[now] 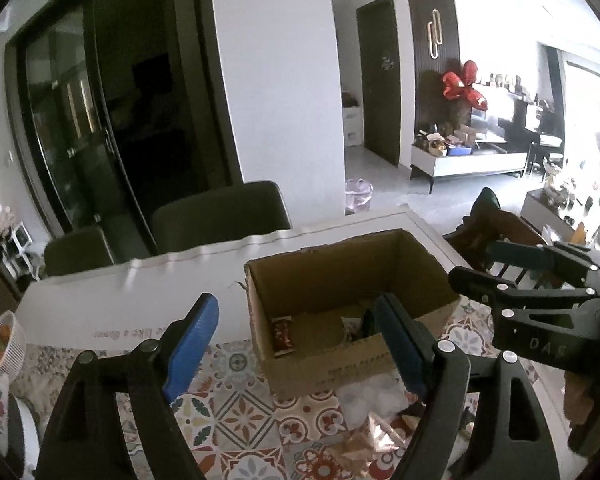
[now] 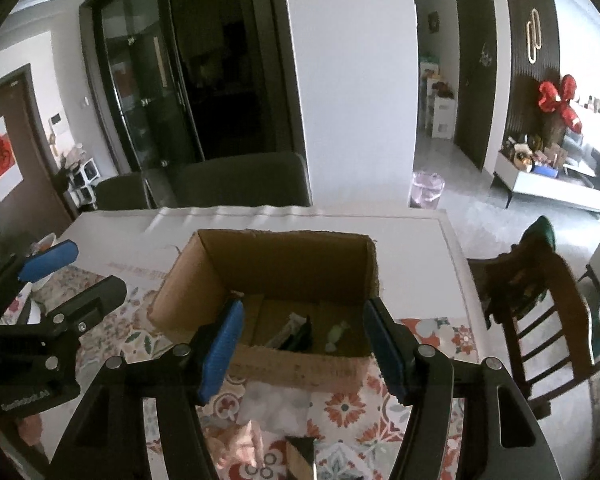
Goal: Organize snacks
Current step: 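Withdraw both grippers from the box toward the remaining snacks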
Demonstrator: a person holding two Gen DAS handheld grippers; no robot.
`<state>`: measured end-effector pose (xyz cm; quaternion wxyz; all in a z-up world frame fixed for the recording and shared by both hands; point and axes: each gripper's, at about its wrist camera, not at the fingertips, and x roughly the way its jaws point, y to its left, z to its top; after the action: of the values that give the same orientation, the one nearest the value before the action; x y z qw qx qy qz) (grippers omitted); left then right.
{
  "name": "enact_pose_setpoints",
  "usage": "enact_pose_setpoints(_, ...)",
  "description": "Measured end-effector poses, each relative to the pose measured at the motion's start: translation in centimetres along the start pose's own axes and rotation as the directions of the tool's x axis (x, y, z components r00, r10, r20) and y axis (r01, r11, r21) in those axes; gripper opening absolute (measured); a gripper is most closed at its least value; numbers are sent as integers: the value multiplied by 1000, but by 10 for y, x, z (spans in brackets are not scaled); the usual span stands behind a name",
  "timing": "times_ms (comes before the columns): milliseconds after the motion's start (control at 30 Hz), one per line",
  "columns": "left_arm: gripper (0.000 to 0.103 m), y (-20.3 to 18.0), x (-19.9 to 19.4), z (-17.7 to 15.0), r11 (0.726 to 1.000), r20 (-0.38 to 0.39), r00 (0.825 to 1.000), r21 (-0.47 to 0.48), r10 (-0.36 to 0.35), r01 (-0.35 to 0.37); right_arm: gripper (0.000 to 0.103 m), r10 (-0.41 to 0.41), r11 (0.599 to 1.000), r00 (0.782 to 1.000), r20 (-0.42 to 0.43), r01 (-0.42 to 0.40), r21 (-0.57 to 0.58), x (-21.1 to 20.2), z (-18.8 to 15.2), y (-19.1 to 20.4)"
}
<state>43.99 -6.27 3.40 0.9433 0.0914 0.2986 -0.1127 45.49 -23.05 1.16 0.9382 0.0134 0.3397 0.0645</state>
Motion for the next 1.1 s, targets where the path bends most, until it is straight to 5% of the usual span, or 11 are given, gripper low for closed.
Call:
enact_pose_setpoints(167, 85, -6, -17, -11, 999, 23, 1000, 40, -1, 0, 63, -17, 1000, 1000, 18, 17, -15, -19, -11, 6)
enact_pose_setpoints(333, 85, -12, -27, -26, 996, 18, 1000, 84, -11, 10, 75, -28, 999, 1000, 5, 28, -18, -25, -30, 10)
enact_pose_setpoints(800, 85, -28, -24, -79, 985, -69, 994, 142, -87, 97, 75, -32, 999, 992, -125, 28, -33, -18, -84, 8)
enact_pose_setpoints(1100, 85, -32, 0, -114, 975, -179, 976, 158, -127, 156, 75, -18, 999, 967, -255, 7, -43, 5, -123, 18)
